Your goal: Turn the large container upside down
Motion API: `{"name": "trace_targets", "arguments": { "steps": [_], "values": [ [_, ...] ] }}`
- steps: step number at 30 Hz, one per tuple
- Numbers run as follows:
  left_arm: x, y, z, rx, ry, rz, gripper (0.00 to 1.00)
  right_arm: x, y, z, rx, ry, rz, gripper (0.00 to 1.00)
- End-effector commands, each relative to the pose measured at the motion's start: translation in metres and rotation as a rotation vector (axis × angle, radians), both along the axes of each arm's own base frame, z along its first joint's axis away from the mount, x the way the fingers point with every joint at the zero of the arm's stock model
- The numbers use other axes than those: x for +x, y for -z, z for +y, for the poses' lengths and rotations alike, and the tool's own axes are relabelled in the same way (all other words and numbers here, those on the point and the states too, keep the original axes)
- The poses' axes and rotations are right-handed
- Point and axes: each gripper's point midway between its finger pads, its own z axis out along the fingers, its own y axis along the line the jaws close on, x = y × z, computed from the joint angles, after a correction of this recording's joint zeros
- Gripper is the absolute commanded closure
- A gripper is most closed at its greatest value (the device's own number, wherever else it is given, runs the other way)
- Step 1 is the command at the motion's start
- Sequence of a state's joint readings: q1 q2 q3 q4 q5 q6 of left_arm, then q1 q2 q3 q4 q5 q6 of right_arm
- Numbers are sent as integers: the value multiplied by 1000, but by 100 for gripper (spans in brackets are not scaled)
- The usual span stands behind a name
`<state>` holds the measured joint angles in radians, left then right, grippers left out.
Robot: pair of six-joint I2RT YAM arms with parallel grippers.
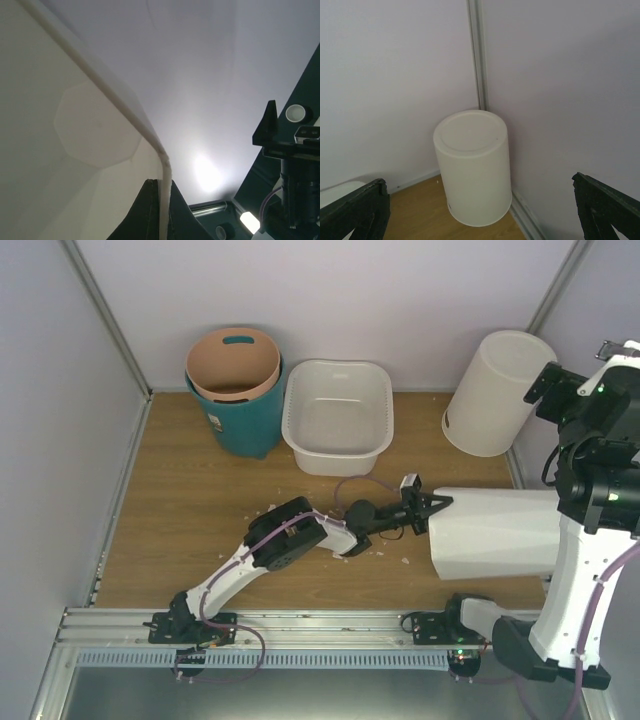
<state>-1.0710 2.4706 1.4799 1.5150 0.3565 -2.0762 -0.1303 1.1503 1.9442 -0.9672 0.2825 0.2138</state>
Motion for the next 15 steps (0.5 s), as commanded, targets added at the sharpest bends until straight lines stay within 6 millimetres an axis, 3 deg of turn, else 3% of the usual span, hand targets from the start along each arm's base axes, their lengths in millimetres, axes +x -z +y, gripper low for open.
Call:
{"name": "trace_targets", "arguments": {
  "steps": [1, 8, 15],
  "values": [
    [-17, -65, 41, -331, 20, -92, 100, 5, 0, 2, -13, -24, -3, 0],
    [-4, -31, 42, -250, 34, -87, 100, 10, 8, 6, -15, -53, 21, 0],
    [7, -32, 59, -197, 38, -156, 99, 18, 11, 12, -6, -93, 25, 0]
  ]
}}
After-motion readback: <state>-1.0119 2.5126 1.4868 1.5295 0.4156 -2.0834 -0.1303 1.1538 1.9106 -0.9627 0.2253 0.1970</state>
